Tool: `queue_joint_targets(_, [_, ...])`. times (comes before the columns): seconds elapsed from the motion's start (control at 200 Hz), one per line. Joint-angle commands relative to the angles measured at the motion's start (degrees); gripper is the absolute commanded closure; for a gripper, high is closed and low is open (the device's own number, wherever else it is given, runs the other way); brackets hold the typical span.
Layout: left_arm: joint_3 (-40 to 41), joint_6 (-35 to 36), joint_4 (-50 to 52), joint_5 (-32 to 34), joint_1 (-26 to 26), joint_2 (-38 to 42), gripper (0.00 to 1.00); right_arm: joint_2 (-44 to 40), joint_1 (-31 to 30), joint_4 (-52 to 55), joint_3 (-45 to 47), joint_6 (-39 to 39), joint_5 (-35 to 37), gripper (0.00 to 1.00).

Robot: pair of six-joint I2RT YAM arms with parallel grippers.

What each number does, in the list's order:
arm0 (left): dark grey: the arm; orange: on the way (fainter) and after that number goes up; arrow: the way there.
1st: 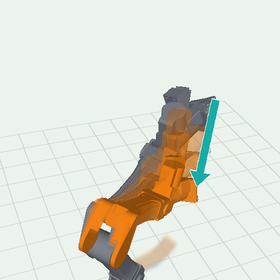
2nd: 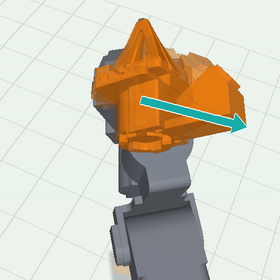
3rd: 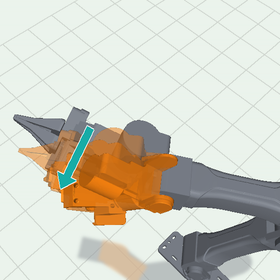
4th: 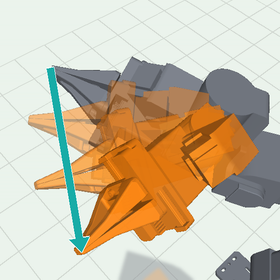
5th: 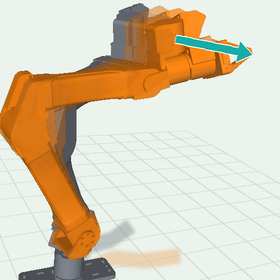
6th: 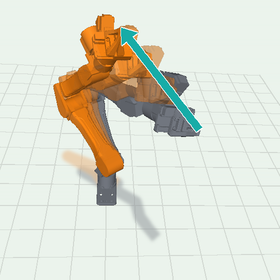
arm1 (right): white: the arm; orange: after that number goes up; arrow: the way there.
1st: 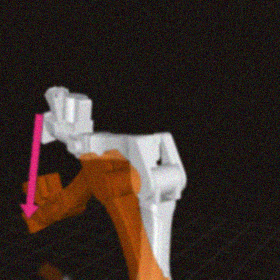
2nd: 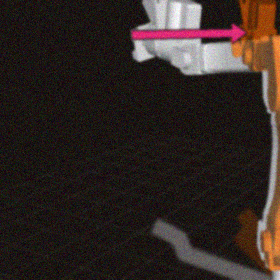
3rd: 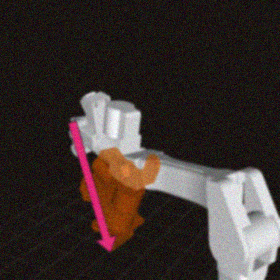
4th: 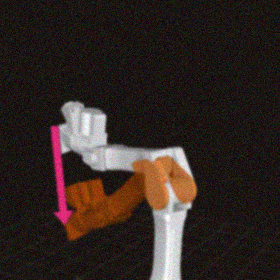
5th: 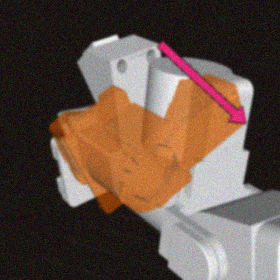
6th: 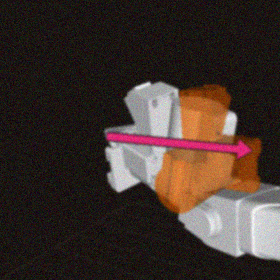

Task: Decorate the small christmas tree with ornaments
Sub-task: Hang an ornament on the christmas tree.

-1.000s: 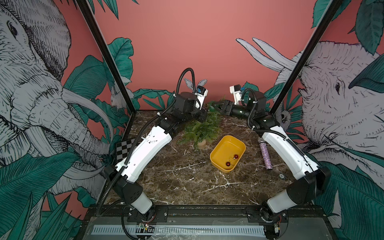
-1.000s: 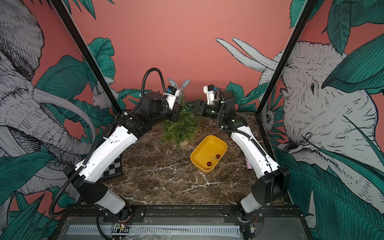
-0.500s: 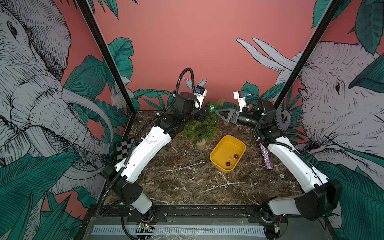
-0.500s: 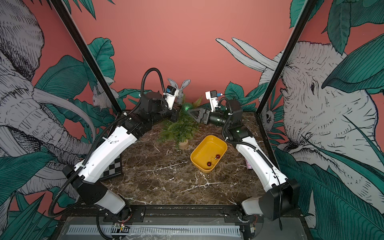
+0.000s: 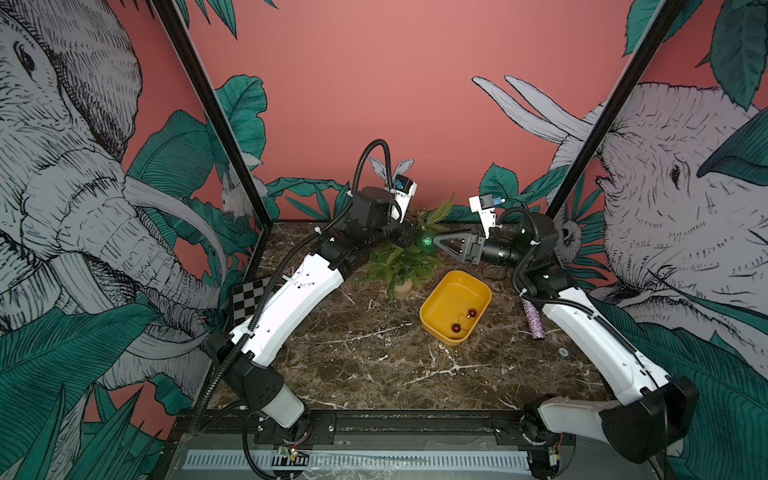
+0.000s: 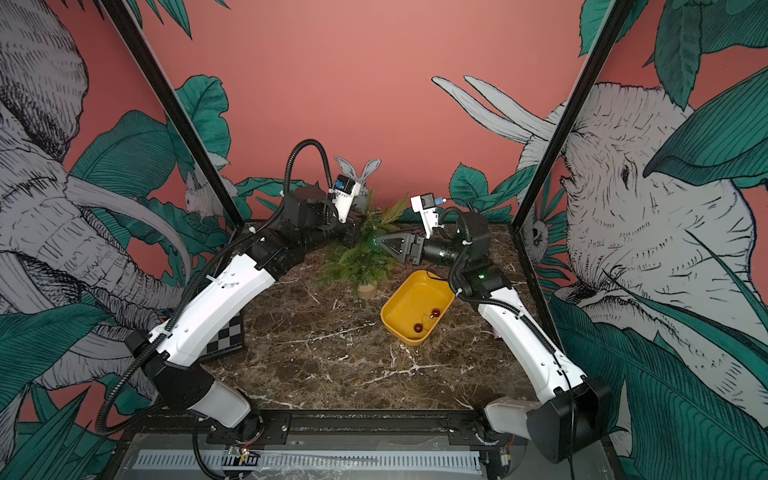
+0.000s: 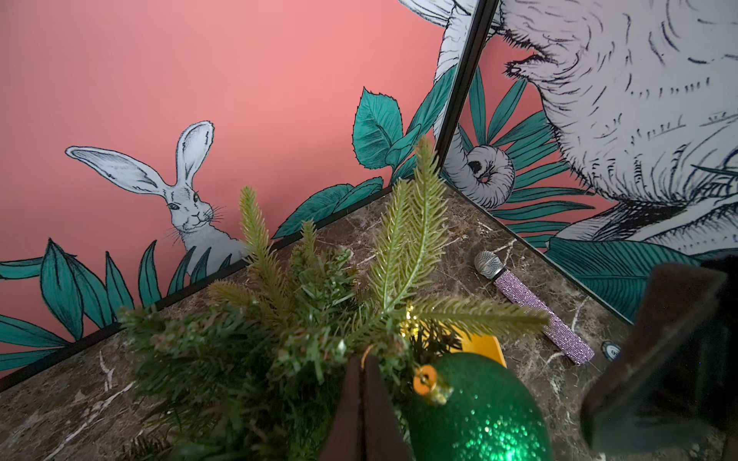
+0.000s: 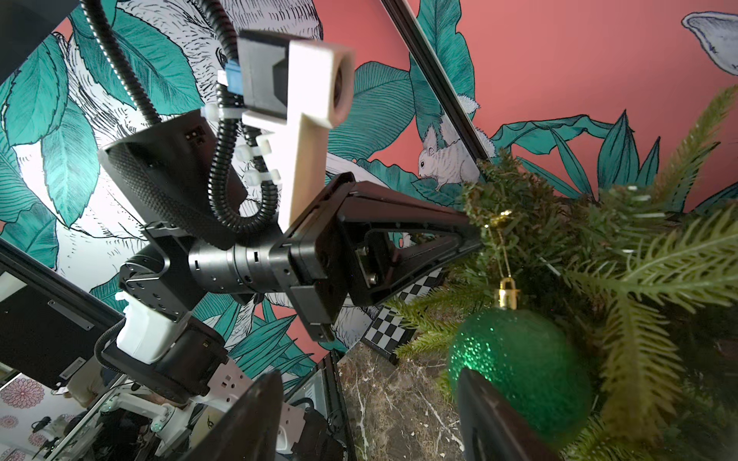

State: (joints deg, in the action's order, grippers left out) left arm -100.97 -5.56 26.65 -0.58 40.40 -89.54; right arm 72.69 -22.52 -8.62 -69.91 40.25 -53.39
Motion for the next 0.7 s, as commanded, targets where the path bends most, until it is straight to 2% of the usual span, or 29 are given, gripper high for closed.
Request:
queue_joint_targets(0.0, [1.27,-0.94,-0.55,-0.35,0.12,3.24,0.96,-2.51,0.28,-3.03,1.02,-0.8,-0.22,0.3])
queue_joint_targets(0.165, [2.51,-1.63,-0.38,-0.93,0.12,5.45,0.71,-7.31,0.81,4.56,2.61,-4.63,5.0,0.3])
queue_joint_targets(0.32, [3.88,-1.96,-0.2,-1.75,0.12,7.9,0.55,-12.16,2.02,13.0,4.57,-6.83,11.49,0.31])
queue_joint_targets(0.54, [8.48,-2.65,-1.82,-5.84,0.12,12.44,0.42,-17.57,3.18,24.05,6.69,-9.23,20.35,0.32])
queue_joint_targets(0.695, [16.55,-3.12,-4.82,-11.13,0.12,18.74,0.4,-17.21,3.26,34.9,7.21,-11.74,29.44,0.38])
